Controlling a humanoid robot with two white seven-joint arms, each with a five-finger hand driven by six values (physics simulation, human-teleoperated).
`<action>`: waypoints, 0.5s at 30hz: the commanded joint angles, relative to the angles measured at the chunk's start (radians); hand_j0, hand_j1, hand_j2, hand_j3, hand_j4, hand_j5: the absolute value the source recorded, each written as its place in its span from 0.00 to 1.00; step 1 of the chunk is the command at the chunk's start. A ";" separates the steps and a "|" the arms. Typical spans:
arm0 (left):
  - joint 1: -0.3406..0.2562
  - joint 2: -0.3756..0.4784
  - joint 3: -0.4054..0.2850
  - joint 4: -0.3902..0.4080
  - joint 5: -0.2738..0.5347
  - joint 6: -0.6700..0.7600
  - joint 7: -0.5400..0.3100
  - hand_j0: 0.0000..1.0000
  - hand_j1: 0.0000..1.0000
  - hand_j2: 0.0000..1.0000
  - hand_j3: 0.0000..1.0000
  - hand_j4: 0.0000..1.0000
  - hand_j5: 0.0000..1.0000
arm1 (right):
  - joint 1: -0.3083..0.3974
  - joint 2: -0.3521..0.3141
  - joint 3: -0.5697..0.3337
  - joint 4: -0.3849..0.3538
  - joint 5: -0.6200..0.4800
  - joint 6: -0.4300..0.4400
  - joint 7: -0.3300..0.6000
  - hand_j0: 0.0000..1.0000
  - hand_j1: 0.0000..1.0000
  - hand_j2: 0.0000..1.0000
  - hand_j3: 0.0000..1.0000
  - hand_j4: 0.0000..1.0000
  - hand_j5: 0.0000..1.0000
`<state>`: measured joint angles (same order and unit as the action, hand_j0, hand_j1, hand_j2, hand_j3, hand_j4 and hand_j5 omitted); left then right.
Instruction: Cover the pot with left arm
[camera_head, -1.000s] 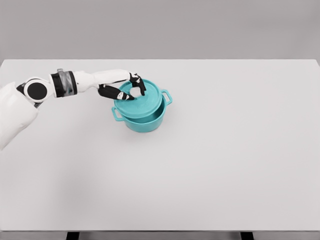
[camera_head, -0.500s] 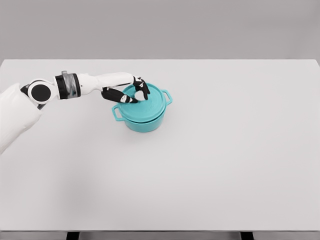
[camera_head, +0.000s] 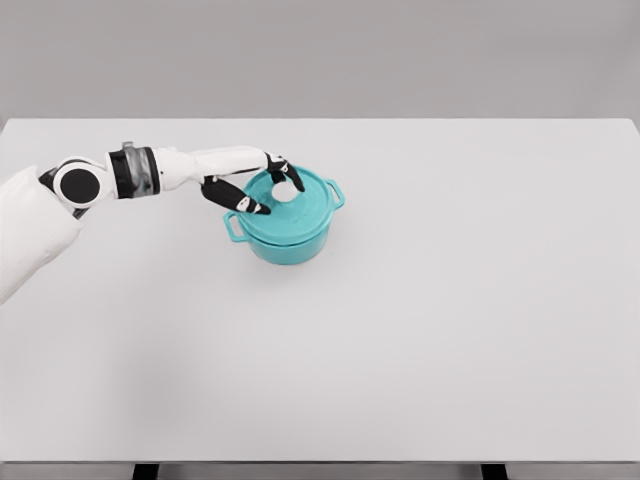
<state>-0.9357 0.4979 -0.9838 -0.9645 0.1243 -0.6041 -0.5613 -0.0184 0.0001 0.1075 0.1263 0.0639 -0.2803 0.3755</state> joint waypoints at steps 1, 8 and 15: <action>0.000 0.001 0.000 0.001 0.002 0.003 -0.002 0.76 0.76 0.76 0.76 0.76 0.76 | 0.000 0.000 0.000 0.001 0.001 0.000 0.000 1.00 1.00 1.00 1.00 1.00 1.00; -0.002 0.001 0.000 0.001 0.003 0.001 -0.003 0.77 0.77 0.77 0.77 0.77 0.77 | 0.000 0.000 0.000 0.001 0.001 0.000 0.000 1.00 1.00 1.00 1.00 1.00 1.00; -0.003 0.002 0.000 -0.003 0.011 0.000 -0.005 0.81 0.81 0.81 0.81 0.81 0.81 | 0.000 0.000 0.000 -0.001 0.001 0.000 0.000 1.00 1.00 1.00 1.00 1.00 1.00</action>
<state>-0.9373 0.4989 -0.9845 -0.9651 0.1255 -0.6049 -0.5652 -0.0184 0.0001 0.1074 0.1259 0.0639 -0.2803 0.3755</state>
